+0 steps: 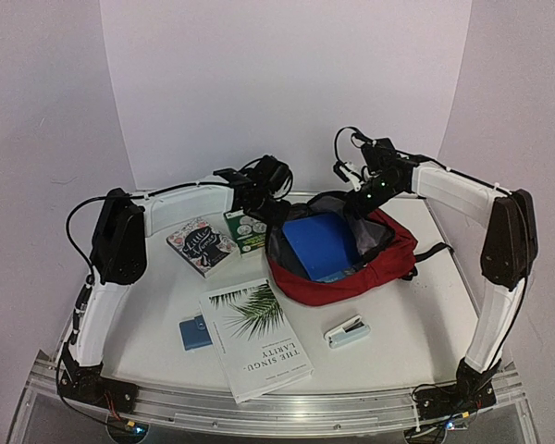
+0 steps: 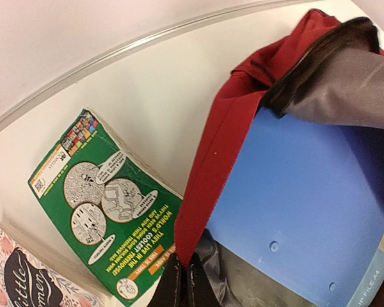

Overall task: Pack the student bag
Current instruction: Place the files in the student bag.

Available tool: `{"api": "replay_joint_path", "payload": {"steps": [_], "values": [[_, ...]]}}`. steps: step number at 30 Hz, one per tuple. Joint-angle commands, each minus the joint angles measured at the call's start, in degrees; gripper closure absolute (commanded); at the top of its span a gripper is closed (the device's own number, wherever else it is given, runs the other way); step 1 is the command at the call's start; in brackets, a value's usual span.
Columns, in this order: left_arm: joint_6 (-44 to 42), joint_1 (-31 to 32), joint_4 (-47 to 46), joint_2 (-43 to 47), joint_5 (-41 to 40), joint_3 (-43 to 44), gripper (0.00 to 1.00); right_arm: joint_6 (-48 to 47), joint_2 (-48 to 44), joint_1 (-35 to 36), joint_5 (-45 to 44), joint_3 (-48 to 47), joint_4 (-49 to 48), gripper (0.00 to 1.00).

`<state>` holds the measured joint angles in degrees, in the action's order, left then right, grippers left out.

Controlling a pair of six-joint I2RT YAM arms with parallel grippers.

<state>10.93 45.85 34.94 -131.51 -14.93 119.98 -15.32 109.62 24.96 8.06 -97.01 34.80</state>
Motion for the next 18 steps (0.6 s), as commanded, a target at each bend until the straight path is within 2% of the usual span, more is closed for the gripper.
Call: {"api": "replay_joint_path", "payload": {"steps": [1,4,6,7,9,13,16,18], "values": [[-0.43,-1.02,1.23,1.66,-4.12,3.01,1.0,-1.1,2.95,-1.12,-2.66,-0.34,-2.23,1.0],[3.42,-2.67,2.81,0.52,-1.91,2.14,1.0,-0.86,5.12,-1.73,-2.36,-0.87,-2.23,1.0],[6.27,-4.01,2.88,0.97,-0.09,0.34,0.99,-0.46,6.18,-1.95,-1.47,-1.15,-2.17,0.94],[7.53,-4.86,2.95,1.5,1.26,-0.66,0.95,-0.12,6.5,-1.95,-1.12,-1.27,-2.08,0.89],[8.76,-5.63,2.25,3.36,3.87,-3.19,0.81,0.37,6.49,-1.95,-0.37,-1.34,-1.79,0.79],[10.23,-5.68,0.38,9.51,8.03,-8.24,0.47,1.24,4.64,-1.94,1.79,-1.87,-1.27,0.49],[12.8,-5.71,0.24,15.61,10.05,-13.76,0.34,2.42,2.09,-1.94,4.46,-2.69,-0.39,0.33],[15.62,-5.71,-1.8,20.1,11.16,-20.16,0.3,3.15,-0.53,-1.95,7.47,-2.64,0.15,0.21]]}}
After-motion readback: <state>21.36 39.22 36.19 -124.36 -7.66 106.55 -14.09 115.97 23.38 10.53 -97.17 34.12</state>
